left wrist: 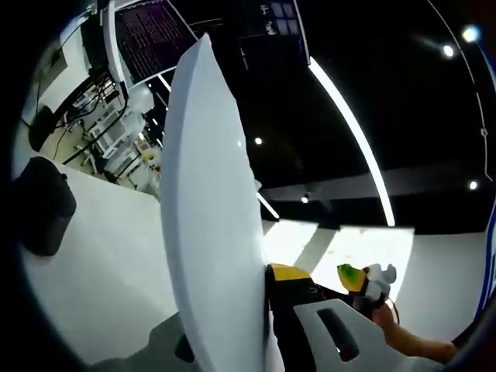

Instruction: Organize the stack of printing papers by aligning and flattening the scattered papers on the table

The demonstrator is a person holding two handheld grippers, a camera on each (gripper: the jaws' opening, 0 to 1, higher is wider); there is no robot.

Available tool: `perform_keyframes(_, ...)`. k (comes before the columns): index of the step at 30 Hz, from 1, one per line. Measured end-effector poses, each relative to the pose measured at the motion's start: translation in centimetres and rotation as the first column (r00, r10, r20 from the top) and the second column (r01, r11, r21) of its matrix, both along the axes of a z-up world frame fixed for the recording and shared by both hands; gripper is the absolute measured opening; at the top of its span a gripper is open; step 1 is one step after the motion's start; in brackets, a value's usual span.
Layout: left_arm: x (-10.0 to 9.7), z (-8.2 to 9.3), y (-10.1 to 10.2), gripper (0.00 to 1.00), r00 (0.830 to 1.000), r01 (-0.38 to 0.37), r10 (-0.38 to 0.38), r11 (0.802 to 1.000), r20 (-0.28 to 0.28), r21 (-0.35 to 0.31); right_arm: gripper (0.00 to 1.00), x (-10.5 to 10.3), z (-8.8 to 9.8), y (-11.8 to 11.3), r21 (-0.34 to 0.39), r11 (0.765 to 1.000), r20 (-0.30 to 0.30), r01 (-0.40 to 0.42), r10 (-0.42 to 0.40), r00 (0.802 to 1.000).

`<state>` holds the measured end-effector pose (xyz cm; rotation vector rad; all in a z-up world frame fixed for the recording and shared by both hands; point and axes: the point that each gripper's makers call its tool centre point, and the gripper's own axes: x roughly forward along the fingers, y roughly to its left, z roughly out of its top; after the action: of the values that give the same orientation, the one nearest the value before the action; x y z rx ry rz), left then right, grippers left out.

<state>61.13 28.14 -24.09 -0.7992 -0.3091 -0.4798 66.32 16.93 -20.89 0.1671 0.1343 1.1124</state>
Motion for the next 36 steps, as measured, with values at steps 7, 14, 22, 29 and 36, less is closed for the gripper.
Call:
perform_keyframes(7, 0.0, 0.0, 0.0, 0.07, 1.000, -0.001, 0.001, 1.000, -0.001, -0.002, 0.85, -0.1, -0.5, -1.0, -0.001, 1.000, -0.009, 0.013, -0.013, 1.000)
perform_keyframes(14, 0.0, 0.0, 0.0, 0.07, 1.000, 0.000, 0.000, 1.000, 0.000, -0.004, 0.86, 0.2, -1.0, -2.3, 0.008, 0.999, -0.024, 0.045, -0.044, 0.999)
perform_keyframes(22, 0.0, 0.0, 0.1, 0.07, 1.000, -0.001, 0.001, 1.000, 0.000, -0.005, 0.88, 0.3, -1.1, -3.6, 0.002, 0.997, -0.019, 0.076, -0.076, 0.997)
perform_keyframes(29, 0.0, 0.0, 0.1, 0.07, 1.000, 0.000, 0.000, 1.000, 0.000, -0.007, 0.88, 0.4, -1.5, -5.0, -0.008, 0.995, -0.015, 0.104, -0.104, 0.995)
perform_keyframes(36, 0.0, 0.0, 0.0, 0.07, 1.000, 0.001, -0.001, 1.000, 0.000, -0.008, 0.89, 0.7, -2.0, -6.6, -0.011, 0.991, -0.019, 0.134, -0.134, 0.991)
